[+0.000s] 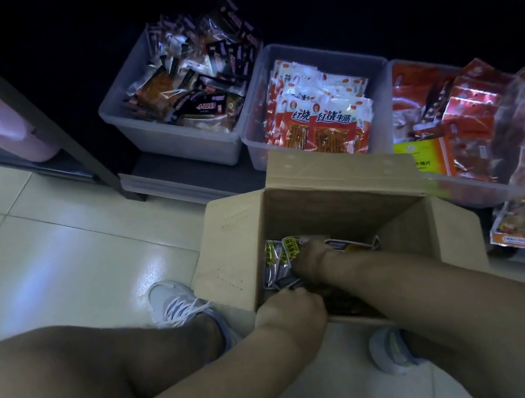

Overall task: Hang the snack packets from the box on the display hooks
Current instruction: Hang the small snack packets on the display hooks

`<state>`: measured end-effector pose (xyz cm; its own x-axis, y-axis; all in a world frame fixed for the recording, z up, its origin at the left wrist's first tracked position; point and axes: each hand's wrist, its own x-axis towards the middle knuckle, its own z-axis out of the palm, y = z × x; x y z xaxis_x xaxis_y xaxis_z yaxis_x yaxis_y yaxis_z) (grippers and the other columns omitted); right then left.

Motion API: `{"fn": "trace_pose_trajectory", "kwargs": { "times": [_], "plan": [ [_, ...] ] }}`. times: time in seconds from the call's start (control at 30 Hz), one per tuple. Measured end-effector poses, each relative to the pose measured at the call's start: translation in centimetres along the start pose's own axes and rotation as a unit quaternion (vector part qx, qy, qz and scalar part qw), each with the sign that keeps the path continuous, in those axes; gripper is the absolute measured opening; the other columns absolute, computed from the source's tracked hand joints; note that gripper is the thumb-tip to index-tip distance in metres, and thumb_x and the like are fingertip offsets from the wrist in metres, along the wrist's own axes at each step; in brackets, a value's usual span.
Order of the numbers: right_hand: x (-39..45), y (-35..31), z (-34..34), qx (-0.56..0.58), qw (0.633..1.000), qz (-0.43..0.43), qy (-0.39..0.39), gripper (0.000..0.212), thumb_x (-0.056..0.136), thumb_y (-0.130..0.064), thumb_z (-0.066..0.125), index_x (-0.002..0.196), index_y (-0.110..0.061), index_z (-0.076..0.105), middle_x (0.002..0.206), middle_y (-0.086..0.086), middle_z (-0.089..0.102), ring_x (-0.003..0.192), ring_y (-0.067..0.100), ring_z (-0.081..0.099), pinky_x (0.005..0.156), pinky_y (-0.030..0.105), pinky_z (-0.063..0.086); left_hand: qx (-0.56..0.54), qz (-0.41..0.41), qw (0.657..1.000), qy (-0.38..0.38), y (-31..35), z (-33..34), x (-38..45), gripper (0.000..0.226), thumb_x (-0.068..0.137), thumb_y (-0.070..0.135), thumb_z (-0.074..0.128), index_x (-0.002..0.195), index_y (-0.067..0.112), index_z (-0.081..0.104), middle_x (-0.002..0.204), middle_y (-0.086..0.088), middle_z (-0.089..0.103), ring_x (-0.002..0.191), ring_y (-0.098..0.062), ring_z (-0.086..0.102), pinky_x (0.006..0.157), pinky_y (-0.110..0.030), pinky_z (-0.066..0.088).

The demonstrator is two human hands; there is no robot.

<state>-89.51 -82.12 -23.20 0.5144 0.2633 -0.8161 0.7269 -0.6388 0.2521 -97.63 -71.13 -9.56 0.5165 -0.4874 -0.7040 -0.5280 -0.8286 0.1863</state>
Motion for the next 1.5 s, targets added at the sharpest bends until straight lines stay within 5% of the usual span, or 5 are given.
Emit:
{"fn": "trace_pose_trajectory", "kwargs": {
  "times": [0.47, 0.6, 0.83, 1.27, 1.5],
  "plan": [
    [-18.4, 6.0, -2.8, 0.262, 0.936, 0.081, 0.219, 0.046, 0.099, -0.035, 0.059, 0.145, -0.035, 0.051, 0.127, 0.014, 0.071, 0.118, 0.038, 0.066, 0.089, 0.041, 0.048, -0.128, -0.012, 0.982, 0.136, -0.1, -7.1, -4.9, 0.033, 0.091, 0.053, 0.074, 0.110, 0.025, 0.077, 0.110, -0.003, 0.077, 0.105, -0.025, 0.073, 0.083, -0.033, 0.054],
    [-23.5, 8.2, -2.4, 0.407, 0.828, 0.142, 0.360, 0.050, 0.087, -0.026, 0.073, 0.135, -0.036, 0.064, 0.126, 0.005, 0.074, 0.114, 0.033, 0.068, 0.086, 0.041, 0.055, -0.440, -0.017, 0.788, 0.431, -2.8, -10.5, -6.6, 0.024, 0.092, 0.047, 0.076, 0.075, 0.031, 0.073, 0.073, 0.013, 0.076, 0.074, -0.007, 0.072, 0.073, -0.032, 0.057],
    [-27.9, 11.9, -2.9, 0.576, 0.681, 0.137, 0.431, 0.028, 0.078, -0.017, 0.090, 0.090, -0.032, 0.070, 0.094, -0.006, 0.079, 0.087, 0.018, 0.075, 0.080, 0.047, 0.061, -0.681, -0.038, 0.527, 0.506, -4.4, -12.3, -5.2, 0.028, 0.098, 0.050, 0.070, 0.115, 0.028, 0.069, 0.117, 0.010, 0.070, 0.121, -0.016, 0.064, 0.111, -0.040, 0.050],
    [-28.7, 13.8, -2.3, 0.786, 0.397, 0.076, 0.468, 0.022, 0.080, 0.004, 0.084, 0.095, -0.008, 0.072, 0.090, 0.007, 0.081, 0.083, 0.019, 0.079, 0.074, 0.029, 0.063, -0.804, 0.101, 0.564, 0.159, -0.6, -10.3, -2.7, 0.124, 0.043, 0.101, 0.070, 0.150, 0.039, 0.056, 0.160, -0.001, 0.054, 0.150, -0.026, 0.046, 0.120, -0.061, 0.036],
    [-26.2, 13.0, -2.4, 0.844, 0.288, 0.084, 0.445, 0.024, 0.079, -0.003, 0.085, 0.100, -0.008, 0.075, 0.097, 0.008, 0.082, 0.094, 0.026, 0.079, 0.091, 0.044, 0.060, -0.829, 0.107, 0.536, 0.120, 1.7, -9.8, -1.7, 0.069, 0.077, -0.016, 0.080, 0.137, 0.011, 0.062, 0.121, -0.014, 0.079, 0.106, -0.031, 0.078, 0.089, -0.042, 0.066]
  ]
}}
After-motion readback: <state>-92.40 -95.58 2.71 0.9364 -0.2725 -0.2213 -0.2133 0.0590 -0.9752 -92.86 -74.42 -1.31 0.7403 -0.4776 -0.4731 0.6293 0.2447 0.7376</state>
